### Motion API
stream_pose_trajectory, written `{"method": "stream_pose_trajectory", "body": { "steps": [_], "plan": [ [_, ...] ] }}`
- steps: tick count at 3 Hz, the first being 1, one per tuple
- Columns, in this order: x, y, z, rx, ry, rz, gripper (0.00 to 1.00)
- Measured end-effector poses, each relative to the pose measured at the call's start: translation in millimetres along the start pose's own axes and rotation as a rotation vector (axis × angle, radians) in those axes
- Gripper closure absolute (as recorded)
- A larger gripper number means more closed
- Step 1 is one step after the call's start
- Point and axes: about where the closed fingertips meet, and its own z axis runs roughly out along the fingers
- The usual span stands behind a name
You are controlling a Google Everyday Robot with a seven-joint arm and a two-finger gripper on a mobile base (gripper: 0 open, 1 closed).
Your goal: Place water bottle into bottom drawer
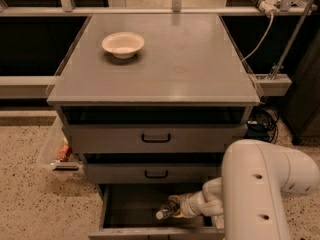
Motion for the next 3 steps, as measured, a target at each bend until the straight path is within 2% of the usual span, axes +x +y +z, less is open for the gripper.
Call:
{"method": "stream_pose_trajectory", "body": {
  "steps": [1,3],
  "plan": [
    [-22.0,-1.0,20.8,0.031,-0.034,0.065,1.0],
    [-41.3,-6.5,42.8,0.079,-0.062,0.128,1.0]
  ]
}}
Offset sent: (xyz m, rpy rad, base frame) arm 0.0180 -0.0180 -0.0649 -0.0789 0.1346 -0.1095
